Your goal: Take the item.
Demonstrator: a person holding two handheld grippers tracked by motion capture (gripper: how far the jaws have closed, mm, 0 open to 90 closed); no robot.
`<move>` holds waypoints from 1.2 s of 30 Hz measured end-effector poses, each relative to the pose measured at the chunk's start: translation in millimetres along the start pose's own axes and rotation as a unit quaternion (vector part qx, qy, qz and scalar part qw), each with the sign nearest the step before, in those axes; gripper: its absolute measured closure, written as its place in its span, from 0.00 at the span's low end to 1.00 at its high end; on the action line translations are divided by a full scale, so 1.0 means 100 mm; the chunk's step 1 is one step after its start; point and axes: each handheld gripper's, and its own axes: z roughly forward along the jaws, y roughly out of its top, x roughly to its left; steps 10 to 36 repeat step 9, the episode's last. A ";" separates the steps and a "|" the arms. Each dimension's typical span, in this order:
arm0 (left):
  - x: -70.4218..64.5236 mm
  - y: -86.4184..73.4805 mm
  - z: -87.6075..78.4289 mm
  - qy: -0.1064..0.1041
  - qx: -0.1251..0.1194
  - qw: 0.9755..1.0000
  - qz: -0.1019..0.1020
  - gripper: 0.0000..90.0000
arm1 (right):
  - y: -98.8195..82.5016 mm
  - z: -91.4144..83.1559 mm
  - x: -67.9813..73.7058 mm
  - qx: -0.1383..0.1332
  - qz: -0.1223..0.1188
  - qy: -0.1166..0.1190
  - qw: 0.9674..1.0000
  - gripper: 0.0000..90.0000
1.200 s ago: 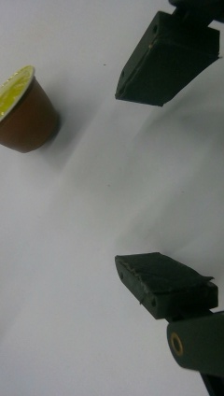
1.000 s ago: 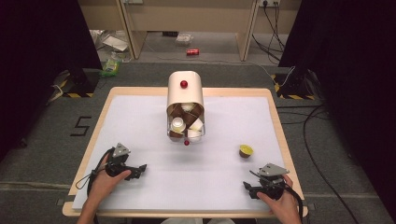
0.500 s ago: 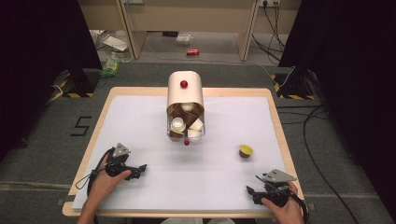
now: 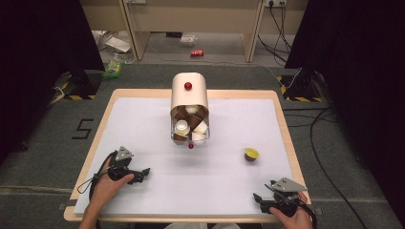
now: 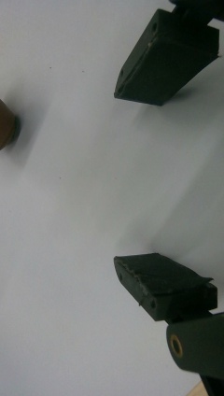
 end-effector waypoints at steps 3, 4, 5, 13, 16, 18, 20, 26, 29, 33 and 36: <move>0.00 0.00 0.00 0.000 0.000 1.000 0.000 0.00 | 0.00 0.00 0.00 -0.001 -0.001 0.001 1.000 0.19; 0.00 0.00 0.00 0.000 0.000 1.000 0.000 0.00 | 0.00 0.00 0.00 -0.001 0.000 0.001 1.000 0.19; 0.00 0.00 0.00 0.000 0.000 1.000 0.000 0.00 | 0.00 0.00 0.00 -0.001 0.000 0.001 1.000 0.19; 0.00 0.00 0.00 0.000 0.000 1.000 0.000 0.00 | 0.00 0.00 0.00 0.000 0.000 0.001 1.000 0.19; 0.00 0.00 0.00 0.000 0.000 1.000 0.000 0.00 | 0.00 0.00 0.00 0.000 0.000 0.001 1.000 0.19; 0.00 0.00 0.00 0.000 0.000 1.000 0.000 0.00 | 0.00 0.00 0.00 0.000 0.000 0.001 1.000 0.19; 0.00 0.00 0.00 0.000 0.000 1.000 0.000 0.00 | 0.00 0.00 0.00 0.000 0.000 0.001 1.000 0.19; 0.00 0.00 0.00 0.000 0.000 1.000 0.000 0.00 | 0.00 0.00 0.00 0.000 0.000 0.001 1.000 0.19; 0.00 0.00 0.00 0.000 0.000 1.000 0.000 0.00 | 0.00 0.00 0.00 0.000 0.000 0.001 1.000 0.19; 0.00 0.00 0.00 0.000 0.000 1.000 0.000 0.00 | 0.00 0.00 0.00 0.000 0.000 0.001 1.000 0.19; 0.00 0.00 0.00 0.000 0.000 1.000 0.000 0.00 | 0.00 0.00 0.00 0.000 0.000 0.001 1.000 0.19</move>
